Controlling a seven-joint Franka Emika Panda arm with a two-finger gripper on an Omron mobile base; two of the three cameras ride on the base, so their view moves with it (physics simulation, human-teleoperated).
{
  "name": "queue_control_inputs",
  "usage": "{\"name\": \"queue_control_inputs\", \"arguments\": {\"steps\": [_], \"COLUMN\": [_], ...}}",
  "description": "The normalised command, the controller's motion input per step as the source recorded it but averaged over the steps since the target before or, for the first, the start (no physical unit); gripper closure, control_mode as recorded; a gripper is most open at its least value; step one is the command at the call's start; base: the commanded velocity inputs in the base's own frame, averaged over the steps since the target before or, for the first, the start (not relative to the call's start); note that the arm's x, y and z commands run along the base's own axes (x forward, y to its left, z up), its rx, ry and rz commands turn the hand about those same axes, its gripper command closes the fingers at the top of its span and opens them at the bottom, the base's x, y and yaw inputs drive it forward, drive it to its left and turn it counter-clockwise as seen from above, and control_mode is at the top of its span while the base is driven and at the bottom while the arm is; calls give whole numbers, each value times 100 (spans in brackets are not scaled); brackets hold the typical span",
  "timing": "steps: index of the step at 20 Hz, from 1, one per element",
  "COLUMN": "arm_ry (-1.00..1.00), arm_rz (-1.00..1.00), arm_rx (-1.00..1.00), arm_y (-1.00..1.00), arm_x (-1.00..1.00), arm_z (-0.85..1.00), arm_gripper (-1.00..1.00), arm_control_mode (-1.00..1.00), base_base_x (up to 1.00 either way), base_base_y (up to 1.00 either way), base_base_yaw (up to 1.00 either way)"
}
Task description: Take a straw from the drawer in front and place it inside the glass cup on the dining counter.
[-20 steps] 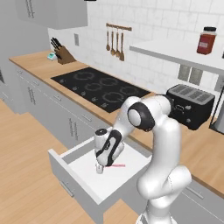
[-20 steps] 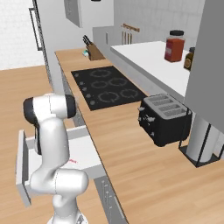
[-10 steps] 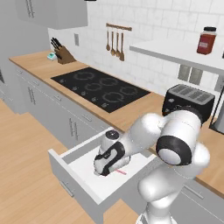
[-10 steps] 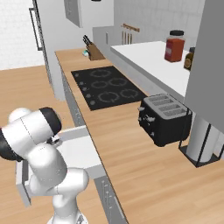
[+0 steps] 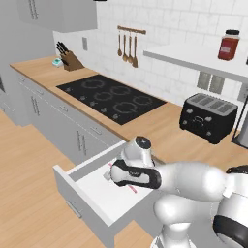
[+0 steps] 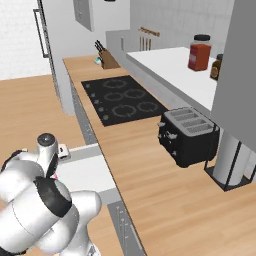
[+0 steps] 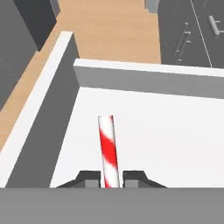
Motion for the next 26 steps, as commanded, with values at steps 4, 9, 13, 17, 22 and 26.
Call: {"name": "queue_control_inputs", "arguments": {"steps": [4,9,13,17,22,26], "arm_ry": [2,9,18,25,27,18], "arm_rz": [-28,-28,-27,-27,-25,-21], "arm_rx": [8,3,2,2,4,2], "arm_y": [0,-1,-18,-27,-37,-47], "arm_x": [0,-1,-15,-22,-49,-68], "arm_z": [100,100,100,100,97,65], "arm_gripper": [100,100,100,100,100,100], "arm_control_mode": [-100,-100,-100,-100,-100,-100], "base_base_x": [0,0,0,0,0,0], "base_base_y": [0,0,0,0,0,0], "base_base_yaw": [0,0,0,0,0,0]}}
